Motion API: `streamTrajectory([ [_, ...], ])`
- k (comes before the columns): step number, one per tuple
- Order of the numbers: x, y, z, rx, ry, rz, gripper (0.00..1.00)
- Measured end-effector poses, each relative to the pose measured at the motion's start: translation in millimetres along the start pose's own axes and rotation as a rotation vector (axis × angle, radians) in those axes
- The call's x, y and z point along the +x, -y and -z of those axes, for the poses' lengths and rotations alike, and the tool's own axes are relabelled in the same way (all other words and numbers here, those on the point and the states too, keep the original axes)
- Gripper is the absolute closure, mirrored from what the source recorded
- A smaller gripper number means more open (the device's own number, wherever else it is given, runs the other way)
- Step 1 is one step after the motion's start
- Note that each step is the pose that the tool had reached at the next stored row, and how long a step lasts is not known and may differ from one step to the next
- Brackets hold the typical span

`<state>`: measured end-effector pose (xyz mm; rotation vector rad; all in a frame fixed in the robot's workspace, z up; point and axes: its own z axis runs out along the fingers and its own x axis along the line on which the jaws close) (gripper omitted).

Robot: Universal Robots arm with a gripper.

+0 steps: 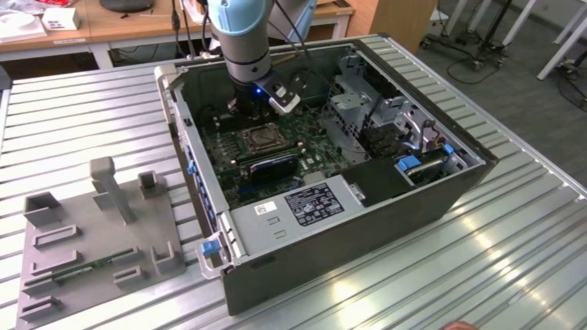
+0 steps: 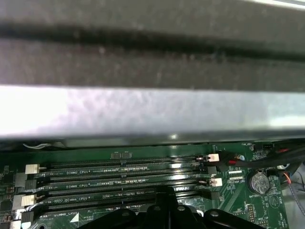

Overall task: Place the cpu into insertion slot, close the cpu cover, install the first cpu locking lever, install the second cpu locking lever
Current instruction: 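Install the first cpu locking lever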

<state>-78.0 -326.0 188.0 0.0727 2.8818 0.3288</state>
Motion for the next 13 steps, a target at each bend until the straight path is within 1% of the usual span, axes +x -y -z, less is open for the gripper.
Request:
streamTrajectory([
  [1, 0.1, 0.1, 0.1, -0.0024, 0.0, -0.001, 0.89],
  [4, 0.0, 0.0, 0.0, -0.0137, -0.0002, -0.003, 0.89],
  [6, 0.0, 0.0, 0.1, -0.0178, -0.0002, -0.004, 0.89],
  [9, 0.0, 0.0, 0.0, -0.0212, 0.0003, -0.005, 0.89],
  [13, 0.0, 0.0, 0.0, -0.0223, 0.0008, -0.005, 0.89],
])
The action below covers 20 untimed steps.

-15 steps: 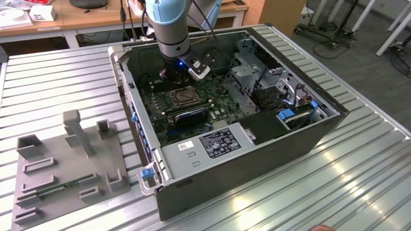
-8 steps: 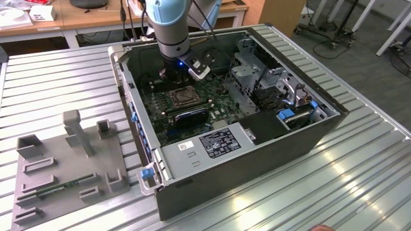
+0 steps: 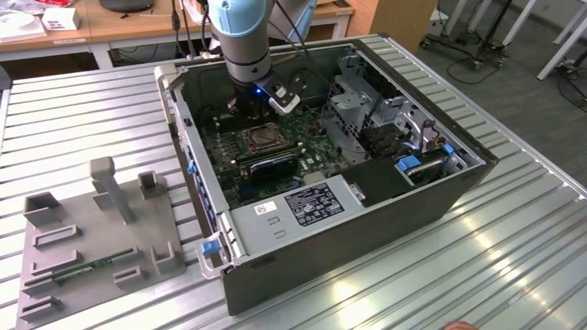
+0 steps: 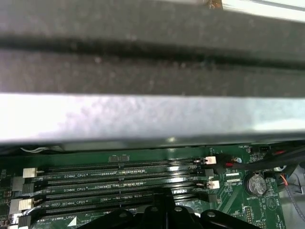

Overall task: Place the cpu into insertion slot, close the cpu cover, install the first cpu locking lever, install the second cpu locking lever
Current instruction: 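Install the first cpu locking lever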

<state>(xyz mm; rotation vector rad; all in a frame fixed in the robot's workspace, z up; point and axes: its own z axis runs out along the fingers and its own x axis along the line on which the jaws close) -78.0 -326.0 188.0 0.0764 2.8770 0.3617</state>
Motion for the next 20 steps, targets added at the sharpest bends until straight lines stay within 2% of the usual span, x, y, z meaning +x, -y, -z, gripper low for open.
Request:
streamTrajectory([
  [5, -0.6, -0.7, 1.8, -0.0014, 0.0005, 0.0, 0.89],
  [12, -2.7, -2.9, 11.1, -0.0002, 0.0, 0.0, 0.89],
  [20, -3.1, -3.3, 12.6, -0.0003, -0.0001, 0.0, 0.89],
])
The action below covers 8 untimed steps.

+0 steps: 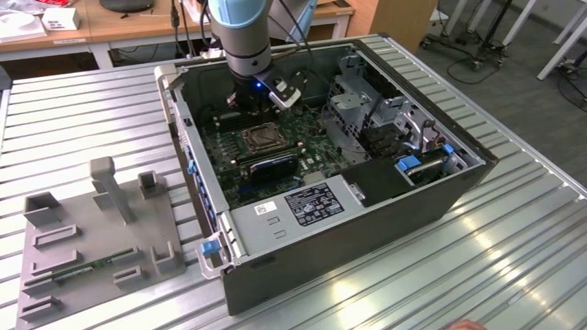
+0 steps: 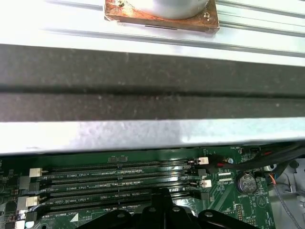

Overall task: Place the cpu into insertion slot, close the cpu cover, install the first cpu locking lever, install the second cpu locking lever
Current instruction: 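Install the first cpu locking lever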

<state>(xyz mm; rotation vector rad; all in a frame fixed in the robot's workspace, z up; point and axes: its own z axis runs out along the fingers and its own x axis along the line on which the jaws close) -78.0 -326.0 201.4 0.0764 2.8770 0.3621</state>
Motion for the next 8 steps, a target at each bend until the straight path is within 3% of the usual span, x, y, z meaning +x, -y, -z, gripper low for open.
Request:
streamTrajectory([
  [5, -0.5, 0.0, -0.1, 0.0011, -0.0026, 0.0, 0.89],
  [6, -0.6, -0.1, -0.1, 0.0025, -0.0079, -0.001, 0.89],
  [8, -0.8, -0.1, 0.3, 0.008, -0.0315, -0.006, 0.89],
])
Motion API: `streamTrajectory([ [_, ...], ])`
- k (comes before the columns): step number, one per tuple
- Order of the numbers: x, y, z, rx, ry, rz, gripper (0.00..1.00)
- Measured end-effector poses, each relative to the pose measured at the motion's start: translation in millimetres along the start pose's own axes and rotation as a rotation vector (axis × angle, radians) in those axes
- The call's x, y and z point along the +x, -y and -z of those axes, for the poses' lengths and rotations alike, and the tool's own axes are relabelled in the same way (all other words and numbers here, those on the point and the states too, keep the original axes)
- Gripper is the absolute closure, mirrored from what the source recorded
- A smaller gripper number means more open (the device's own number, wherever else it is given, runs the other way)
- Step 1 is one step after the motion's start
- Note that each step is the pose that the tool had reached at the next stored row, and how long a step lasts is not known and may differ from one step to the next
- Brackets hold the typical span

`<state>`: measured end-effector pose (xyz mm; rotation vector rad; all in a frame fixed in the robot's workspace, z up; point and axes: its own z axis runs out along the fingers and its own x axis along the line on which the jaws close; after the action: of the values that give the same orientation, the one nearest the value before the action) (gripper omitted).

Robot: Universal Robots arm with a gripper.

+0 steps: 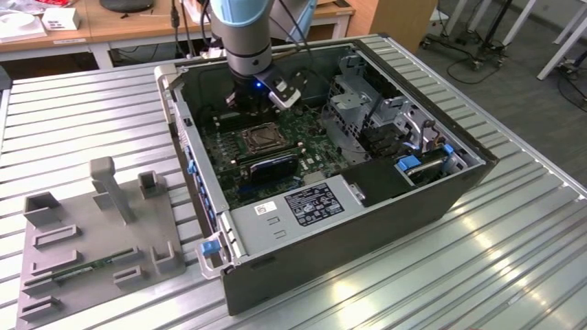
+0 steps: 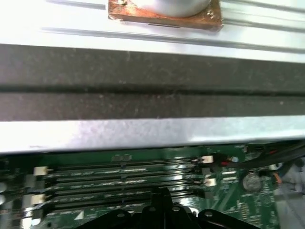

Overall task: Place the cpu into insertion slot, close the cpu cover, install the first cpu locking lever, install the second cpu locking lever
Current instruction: 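Install the first cpu locking lever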

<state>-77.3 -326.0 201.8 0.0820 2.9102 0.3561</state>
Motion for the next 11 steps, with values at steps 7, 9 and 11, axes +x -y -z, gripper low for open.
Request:
streamTrajectory([
  [7, -0.2, -0.2, 0.5, 0.0501, -0.0944, -0.015, 0.89],
  [9, -0.3, -0.2, 0.6, 0.0708, -0.1164, -0.016, 0.89],
  [11, -0.3, -0.2, 0.8, 0.0917, -0.1375, -0.018, 0.89],
])
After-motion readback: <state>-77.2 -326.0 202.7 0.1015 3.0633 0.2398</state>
